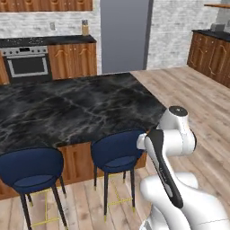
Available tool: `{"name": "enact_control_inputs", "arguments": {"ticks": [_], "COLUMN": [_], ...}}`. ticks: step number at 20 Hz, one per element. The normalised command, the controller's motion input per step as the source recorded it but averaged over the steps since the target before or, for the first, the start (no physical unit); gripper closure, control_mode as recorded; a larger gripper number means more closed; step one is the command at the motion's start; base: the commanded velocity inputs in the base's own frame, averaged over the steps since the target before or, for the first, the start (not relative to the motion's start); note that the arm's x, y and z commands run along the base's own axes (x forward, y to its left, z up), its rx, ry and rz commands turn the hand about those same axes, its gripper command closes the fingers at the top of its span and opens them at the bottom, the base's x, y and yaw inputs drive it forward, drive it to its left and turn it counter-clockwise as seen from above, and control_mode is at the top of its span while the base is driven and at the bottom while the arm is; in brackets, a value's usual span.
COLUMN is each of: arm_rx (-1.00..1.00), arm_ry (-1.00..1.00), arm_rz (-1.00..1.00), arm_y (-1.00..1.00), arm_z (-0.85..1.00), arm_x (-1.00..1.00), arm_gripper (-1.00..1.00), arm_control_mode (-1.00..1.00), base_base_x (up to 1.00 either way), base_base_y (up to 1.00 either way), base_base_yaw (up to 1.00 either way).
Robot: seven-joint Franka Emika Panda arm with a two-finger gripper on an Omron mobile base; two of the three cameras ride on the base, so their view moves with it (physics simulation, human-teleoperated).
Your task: Take the fork and place it on the left side of the plate. Then take the spoon and place it on the right side of the plate. Make sure they're directly next to the plate.
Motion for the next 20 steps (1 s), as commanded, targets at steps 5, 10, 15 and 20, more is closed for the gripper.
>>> {"name": "enact_control_inputs", "arguments": {"ticks": [5, 10, 15, 20], "arm_rx": [0.0, 0.0, 0.0, 0.0], "arm_ry": [0.0, 0.0, 0.0, 0.0], "arm_rz": [0.0, 0.0, 0.0, 0.0], "arm_y": [0.0, 0.0, 0.0, 0.0], "arm_z": [0.0, 0.0, 0.0, 0.0], "arm_x": [0.0, 0.0, 0.0, 0.0], "arm_gripper": [-1.0, -1.0, -1.0, -1.0], "arm_control_mode": [1.0, 1.0, 1.0, 1.0], "base_base_x": [0.64, 0.65, 0.39, 0.04], "base_base_y": [-1.0, -1.0, -1.0, -1.0], "base_base_yaw": [-0.08, -0.07, -0.08, -0.1]}}
